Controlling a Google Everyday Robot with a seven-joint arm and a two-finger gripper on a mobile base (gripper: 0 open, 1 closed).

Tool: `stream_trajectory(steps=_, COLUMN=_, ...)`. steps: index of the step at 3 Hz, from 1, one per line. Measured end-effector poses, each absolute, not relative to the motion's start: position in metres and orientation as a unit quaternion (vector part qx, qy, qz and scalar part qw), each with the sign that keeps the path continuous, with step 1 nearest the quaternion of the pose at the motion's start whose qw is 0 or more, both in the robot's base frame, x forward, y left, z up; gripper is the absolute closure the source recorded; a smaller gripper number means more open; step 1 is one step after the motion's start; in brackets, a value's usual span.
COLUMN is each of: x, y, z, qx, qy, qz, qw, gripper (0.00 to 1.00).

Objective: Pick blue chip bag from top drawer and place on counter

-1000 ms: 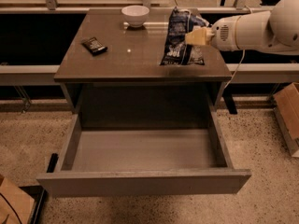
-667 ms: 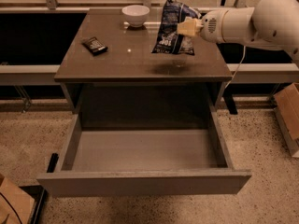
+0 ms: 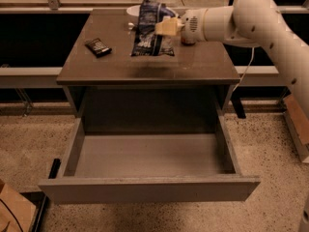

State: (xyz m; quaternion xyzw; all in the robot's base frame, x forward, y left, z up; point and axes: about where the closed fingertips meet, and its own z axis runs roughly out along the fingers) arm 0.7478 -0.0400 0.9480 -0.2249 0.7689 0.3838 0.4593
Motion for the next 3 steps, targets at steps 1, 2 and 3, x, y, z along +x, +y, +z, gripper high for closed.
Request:
stream_trajectory(steps=1, x=0.7456, y=-0.0405, z=0.9455, qx=-0.227, qy=0.771, qz=0.383, qw=0.455, gripper=0.11)
stream_trajectory(steps=2, x=0.7458, y=-0.0388, z=0.9448, qx=-0.228, qy=0.771, qz=0.384, qw=0.454, gripper=0.0)
stream_trajectory(steps=3, x=0.7458, y=-0.0388, z=0.9448, qx=-0.228, qy=0.771, qz=0.384, qw=0.454, gripper=0.0)
